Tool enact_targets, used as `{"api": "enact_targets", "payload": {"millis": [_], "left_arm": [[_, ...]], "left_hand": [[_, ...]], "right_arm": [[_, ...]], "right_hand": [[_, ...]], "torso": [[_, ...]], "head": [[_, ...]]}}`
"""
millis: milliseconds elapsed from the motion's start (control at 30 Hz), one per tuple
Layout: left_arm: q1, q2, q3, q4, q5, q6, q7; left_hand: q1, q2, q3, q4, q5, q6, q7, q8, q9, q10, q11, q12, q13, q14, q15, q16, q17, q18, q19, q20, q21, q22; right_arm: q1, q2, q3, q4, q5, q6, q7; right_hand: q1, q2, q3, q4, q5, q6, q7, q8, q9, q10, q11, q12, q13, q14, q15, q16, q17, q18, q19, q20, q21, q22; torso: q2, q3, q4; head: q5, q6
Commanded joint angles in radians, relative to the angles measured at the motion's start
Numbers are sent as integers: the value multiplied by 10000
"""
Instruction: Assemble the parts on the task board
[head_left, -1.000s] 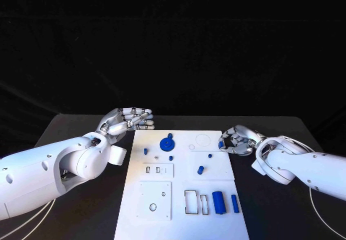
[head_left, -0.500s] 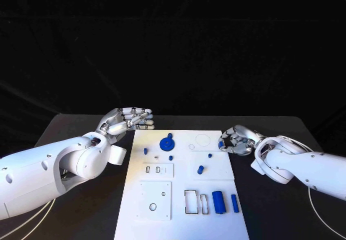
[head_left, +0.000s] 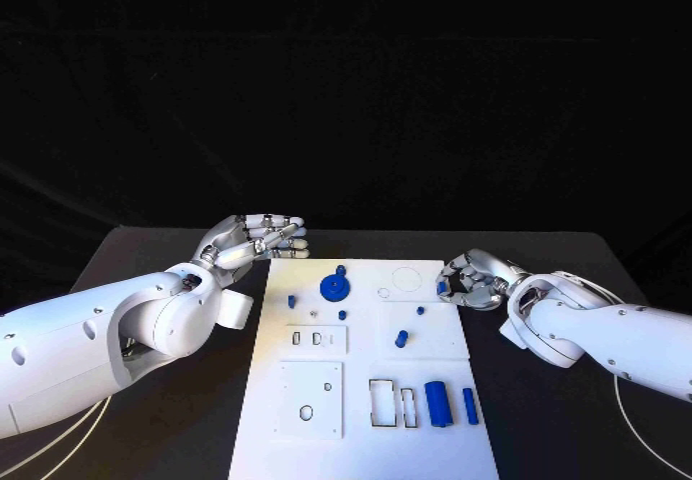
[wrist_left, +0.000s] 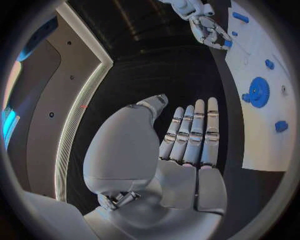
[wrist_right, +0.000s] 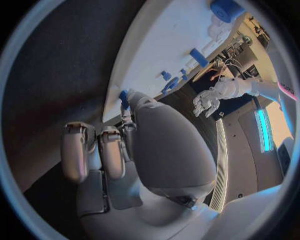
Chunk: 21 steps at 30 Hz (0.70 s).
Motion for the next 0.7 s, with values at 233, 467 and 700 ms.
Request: {"api": "enact_targets", "payload": {"millis": [233, 467, 700], "left_arm": [[6, -14, 6, 41, -31, 141, 70], [6, -23, 6, 41, -31, 130, 70], [6, -17, 4, 31, -31, 117, 66]], "left_hand": [[-19, 103, 36, -61, -3, -40, 330, -24, 8, -63, 37, -36, 6, -60, 3, -47, 23, 121, 3, -1, 16, 13], [-19, 103, 36, -61, -3, -40, 330, -24, 8, -63, 37, -36, 6, -60, 3, -47, 23, 121, 3, -1, 16, 13], [-13, 112, 46, -73, -5, -39, 327, -23, 9, -62, 36, -35, 6, -62, 2, -53, 29, 121, 13, -2, 26, 16]], "right_arm": [[-45, 0, -1, 86, -359, -434, -84], [-44, -147, 25, 441, -408, -635, -178], [138, -396, 77, 1414, -569, -464, -1148]], "right_hand": [[-72, 155, 455, -183, -13, 324, -124, 216, 15, 249, -108, 208, 1079, 1003, -169, 51, 2539, -104, 269, -181, 138, 1673], [-119, 156, 593, -236, -16, 375, -147, 261, 22, 285, -131, 236, 1119, 1006, -190, 55, 2554, -112, 289, -203, 167, 1700], [-277, 162, 727, -240, -28, 391, -161, 293, 22, 318, -142, 259, 1152, 1018, -204, 66, 2605, -122, 310, -222, 198, 1730]], "torso": [[-12, 0, -7], [-21, 8, -7], [-50, -1, 10]], "head": [[21, -42], [19, -45], [35, -46]]}}
